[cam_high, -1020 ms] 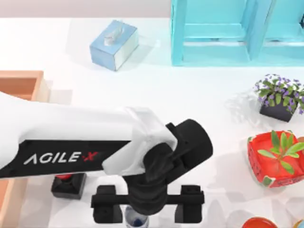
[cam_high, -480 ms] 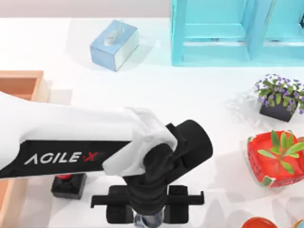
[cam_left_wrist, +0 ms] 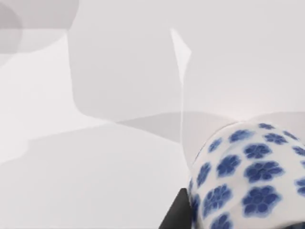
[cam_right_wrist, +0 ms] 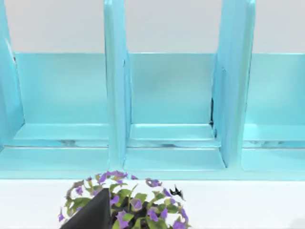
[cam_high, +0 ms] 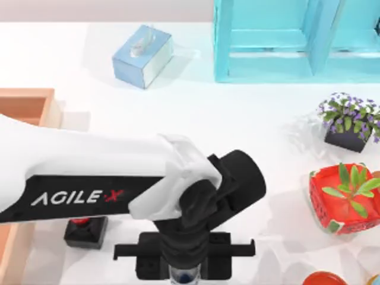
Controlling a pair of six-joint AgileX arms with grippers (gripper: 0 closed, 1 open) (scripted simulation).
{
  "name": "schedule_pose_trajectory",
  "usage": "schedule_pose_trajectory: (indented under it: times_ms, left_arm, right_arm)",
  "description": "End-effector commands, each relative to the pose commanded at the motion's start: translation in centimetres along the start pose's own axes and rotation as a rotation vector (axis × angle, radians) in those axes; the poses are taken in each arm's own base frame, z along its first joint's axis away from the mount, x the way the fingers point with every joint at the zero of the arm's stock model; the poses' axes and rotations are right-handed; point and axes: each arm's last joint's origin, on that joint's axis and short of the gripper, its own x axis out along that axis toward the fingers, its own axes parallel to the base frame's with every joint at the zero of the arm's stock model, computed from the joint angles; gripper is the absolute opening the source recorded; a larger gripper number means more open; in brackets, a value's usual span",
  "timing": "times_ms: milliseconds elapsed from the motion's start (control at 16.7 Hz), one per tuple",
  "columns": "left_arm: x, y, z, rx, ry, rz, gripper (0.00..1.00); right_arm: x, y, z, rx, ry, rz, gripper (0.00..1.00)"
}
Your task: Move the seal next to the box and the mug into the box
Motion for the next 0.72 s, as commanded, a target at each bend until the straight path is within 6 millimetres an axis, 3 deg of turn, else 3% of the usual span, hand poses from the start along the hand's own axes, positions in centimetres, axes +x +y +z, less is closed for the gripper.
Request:
schedule_pose_trajectory:
  times_ms: [420, 720]
  left_arm:
    - [-0.1, 0.1, 0.0, 0.001, 0.000, 0.000, 0.00]
    - [-3.4, 2.9, 0.7, -0.001, 0.000, 0.000, 0.00]
  right_arm:
    - [0.0, 0.0, 0.0, 0.000, 0.000, 0.000, 1.00]
    - [0.0, 0.0, 0.0, 0.000, 0.000, 0.000, 1.00]
